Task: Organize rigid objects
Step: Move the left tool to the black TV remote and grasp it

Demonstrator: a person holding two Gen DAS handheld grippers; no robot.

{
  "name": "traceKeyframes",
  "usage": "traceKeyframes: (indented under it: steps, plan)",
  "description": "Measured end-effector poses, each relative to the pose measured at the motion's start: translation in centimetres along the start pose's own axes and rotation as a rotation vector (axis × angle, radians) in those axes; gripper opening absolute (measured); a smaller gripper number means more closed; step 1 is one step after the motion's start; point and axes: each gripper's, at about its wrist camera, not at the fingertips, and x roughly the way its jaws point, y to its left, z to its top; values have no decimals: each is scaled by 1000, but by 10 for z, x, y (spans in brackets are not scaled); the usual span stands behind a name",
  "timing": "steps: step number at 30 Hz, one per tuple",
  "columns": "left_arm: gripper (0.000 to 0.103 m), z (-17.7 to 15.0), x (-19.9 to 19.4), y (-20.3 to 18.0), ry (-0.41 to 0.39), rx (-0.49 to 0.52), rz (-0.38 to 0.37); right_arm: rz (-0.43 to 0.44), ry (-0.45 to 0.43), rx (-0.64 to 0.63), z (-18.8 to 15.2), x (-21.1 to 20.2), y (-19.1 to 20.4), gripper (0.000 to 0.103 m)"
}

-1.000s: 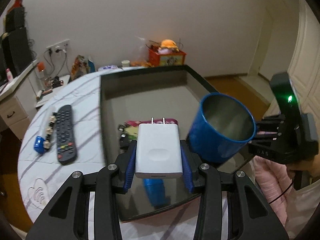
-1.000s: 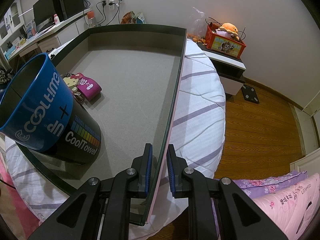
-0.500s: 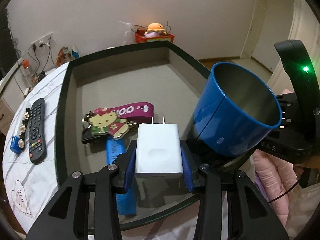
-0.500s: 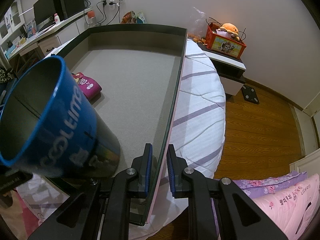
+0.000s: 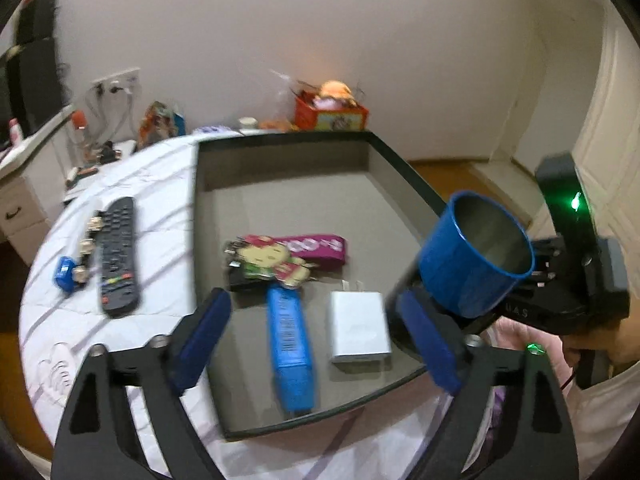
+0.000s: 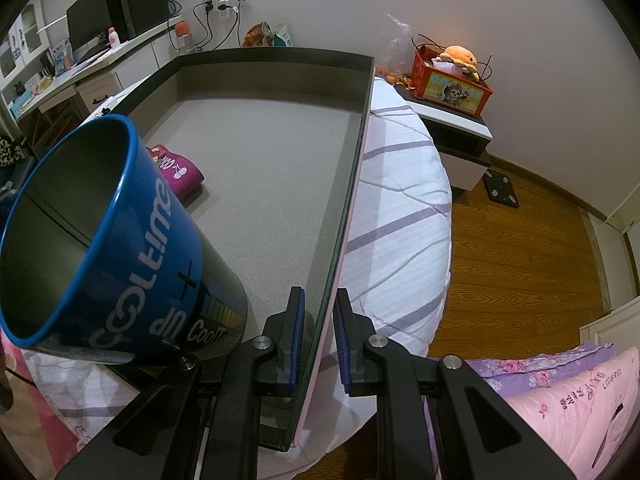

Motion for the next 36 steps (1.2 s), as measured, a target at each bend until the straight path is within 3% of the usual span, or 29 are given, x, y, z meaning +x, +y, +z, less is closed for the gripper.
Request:
traceKeyframes:
  steps: [10, 20, 29, 34, 36]
  plan:
    - [98, -20, -36, 66, -55, -119, 153, 0, 0, 0, 0, 0, 0, 16]
    - [99, -47, -45, 125, -30, -223, 256, 0, 0, 0, 1, 0, 0, 16]
    - [99, -34, -2, 128, 29, -225, 199, 1, 0, 0, 1, 0, 0, 16]
    - [99, -18, 35, 130, 85, -181, 244, 1, -2, 1, 0, 0, 0, 16]
    - [97, -15, 44, 138, 95, -211, 215, 0, -2, -1, 0, 0, 1, 16]
